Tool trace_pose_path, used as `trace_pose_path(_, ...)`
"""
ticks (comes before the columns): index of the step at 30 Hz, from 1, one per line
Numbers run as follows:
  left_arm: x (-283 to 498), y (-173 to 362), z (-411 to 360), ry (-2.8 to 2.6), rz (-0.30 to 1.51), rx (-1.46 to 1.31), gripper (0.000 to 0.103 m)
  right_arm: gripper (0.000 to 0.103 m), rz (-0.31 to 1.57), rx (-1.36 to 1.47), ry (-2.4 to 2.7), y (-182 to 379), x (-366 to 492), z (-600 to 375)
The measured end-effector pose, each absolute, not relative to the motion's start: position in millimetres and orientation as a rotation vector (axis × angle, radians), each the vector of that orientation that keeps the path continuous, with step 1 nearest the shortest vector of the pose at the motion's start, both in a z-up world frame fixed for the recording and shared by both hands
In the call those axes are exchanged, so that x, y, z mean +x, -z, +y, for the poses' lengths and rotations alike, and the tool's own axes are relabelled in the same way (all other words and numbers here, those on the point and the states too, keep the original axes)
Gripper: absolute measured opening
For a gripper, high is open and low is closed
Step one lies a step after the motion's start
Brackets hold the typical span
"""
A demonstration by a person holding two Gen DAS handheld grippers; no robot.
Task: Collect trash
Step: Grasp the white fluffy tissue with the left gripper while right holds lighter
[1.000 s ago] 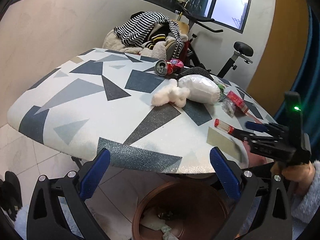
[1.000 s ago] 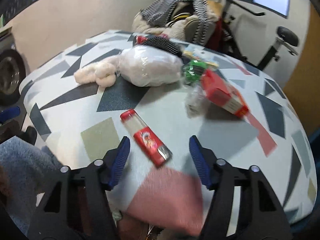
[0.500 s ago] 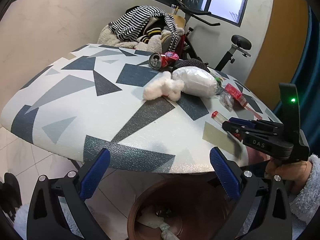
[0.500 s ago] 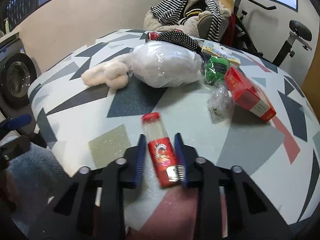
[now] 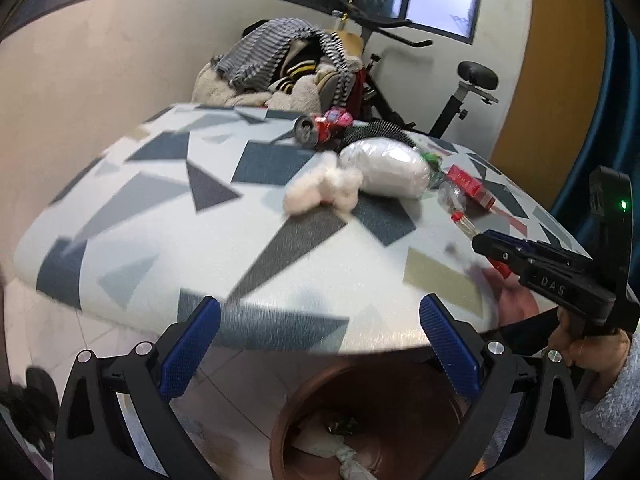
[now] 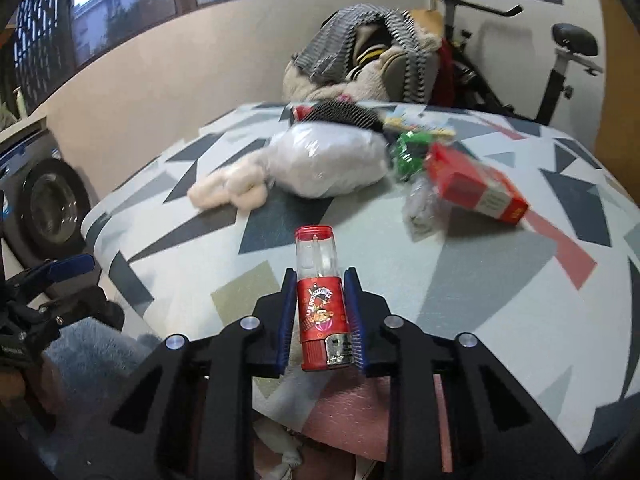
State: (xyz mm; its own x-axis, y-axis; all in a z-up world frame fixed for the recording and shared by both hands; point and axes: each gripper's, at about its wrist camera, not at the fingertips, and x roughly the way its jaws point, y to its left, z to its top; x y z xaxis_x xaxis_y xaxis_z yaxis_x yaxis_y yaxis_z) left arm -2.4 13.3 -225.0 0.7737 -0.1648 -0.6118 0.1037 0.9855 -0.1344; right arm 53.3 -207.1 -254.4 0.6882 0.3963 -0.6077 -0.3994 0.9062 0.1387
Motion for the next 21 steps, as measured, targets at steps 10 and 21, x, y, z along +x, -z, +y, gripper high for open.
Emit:
trace_pose_path(10, 98.5, 207.9, 27.7, 0.227, 0.757, -0.087, 0.074, 0.027, 0.655, 0.05, -0.418, 246.5, 56.4, -229.5)
trace_pose_path(21, 161.2, 232.2, 18.3, 0.223, 0.872, 0.024, 0.062, 0.027, 0.649, 0.103, -0.389, 245.2, 57.1, -246.3)
